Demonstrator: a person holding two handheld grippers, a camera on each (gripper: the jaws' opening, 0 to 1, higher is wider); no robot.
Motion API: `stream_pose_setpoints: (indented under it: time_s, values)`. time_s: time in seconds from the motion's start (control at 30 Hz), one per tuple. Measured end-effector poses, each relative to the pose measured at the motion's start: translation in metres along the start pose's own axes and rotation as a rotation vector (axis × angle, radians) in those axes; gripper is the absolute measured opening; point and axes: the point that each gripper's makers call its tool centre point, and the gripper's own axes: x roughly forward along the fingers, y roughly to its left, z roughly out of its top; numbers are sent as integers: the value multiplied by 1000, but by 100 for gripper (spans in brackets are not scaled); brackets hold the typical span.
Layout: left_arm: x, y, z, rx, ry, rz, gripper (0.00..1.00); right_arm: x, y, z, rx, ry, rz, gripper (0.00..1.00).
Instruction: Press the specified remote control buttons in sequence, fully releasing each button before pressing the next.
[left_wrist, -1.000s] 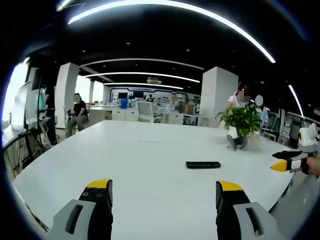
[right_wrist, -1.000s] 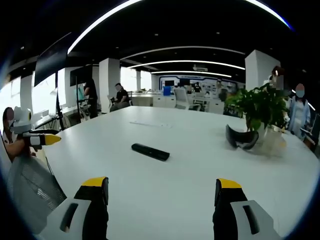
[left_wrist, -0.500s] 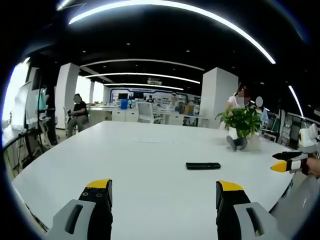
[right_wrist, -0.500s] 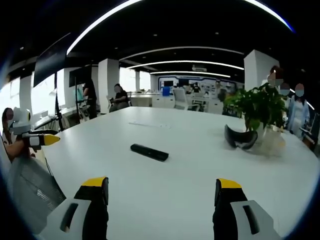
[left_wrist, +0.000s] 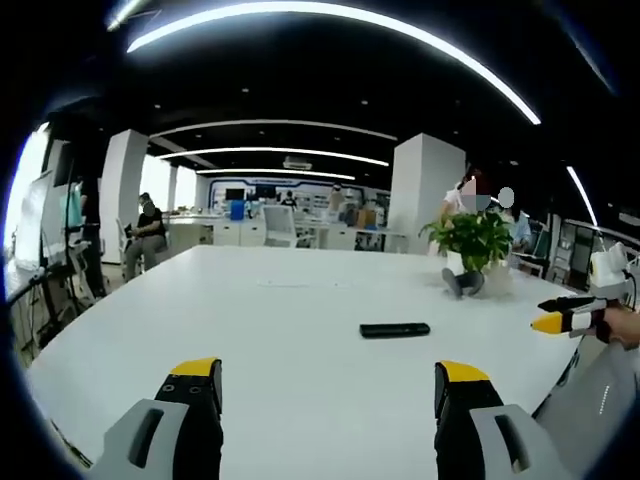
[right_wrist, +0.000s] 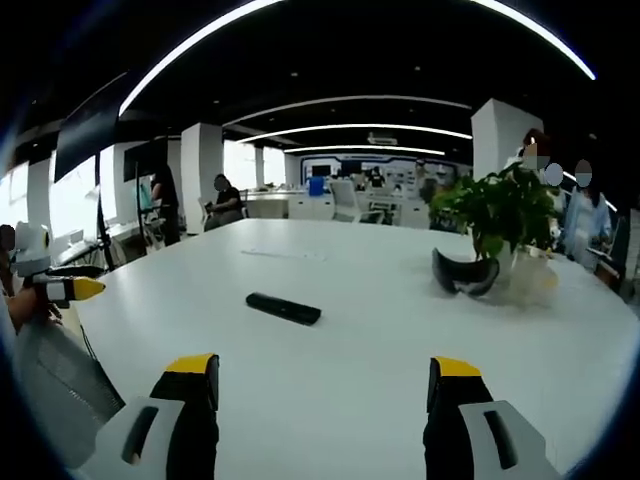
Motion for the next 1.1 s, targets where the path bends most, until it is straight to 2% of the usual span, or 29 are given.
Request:
stream_pose_setpoints:
  time_s: [0.07, 0.1, 0.2, 0.27, 0.33, 0.47, 0.53, 0.57, 0.63, 0.7, 0.87, 1.1]
  values:
    - [2, -7, -4, 22, 38, -33, 89, 1, 2, -2, -20, 13, 4, 84]
    - [3, -14, -8, 25, 81, -72, 89, 1, 2, -3, -25, 19, 5, 84]
    - [12, -24, -12, 61, 141, -142, 89, 1, 1, -5, -23, 30, 7, 83]
    - [18, -34, -18, 59, 209, -200, 86, 1, 1, -6, -19, 33, 8, 81]
    - [25, -42, -17, 128, 216, -246, 83, 1, 1, -7, -18, 39, 9, 81]
    - [40, -50, -19, 166, 244, -288, 82, 1, 2, -8, -28, 41, 9, 80]
    - [47, -52, -19, 149, 255, -307, 80, 1, 2, -8, -28, 42, 9, 78]
    - [49, -56, -20, 95, 275, -330, 78, 0, 2, -8, -28, 45, 9, 74]
    - [57, -62, -14, 12, 262, -381, 74, -1, 0, -9, -44, 48, 5, 67]
    - [63, -61, -13, -14, 275, -405, 74, -1, 1, -10, -41, 54, 9, 67]
    - [83, -58, -8, -15, 279, -438, 71, -1, 4, -11, -44, 61, 22, 67]
    - [113, -67, -17, 27, 352, -512, 72, -1, 5, -12, -38, 64, 29, 66]
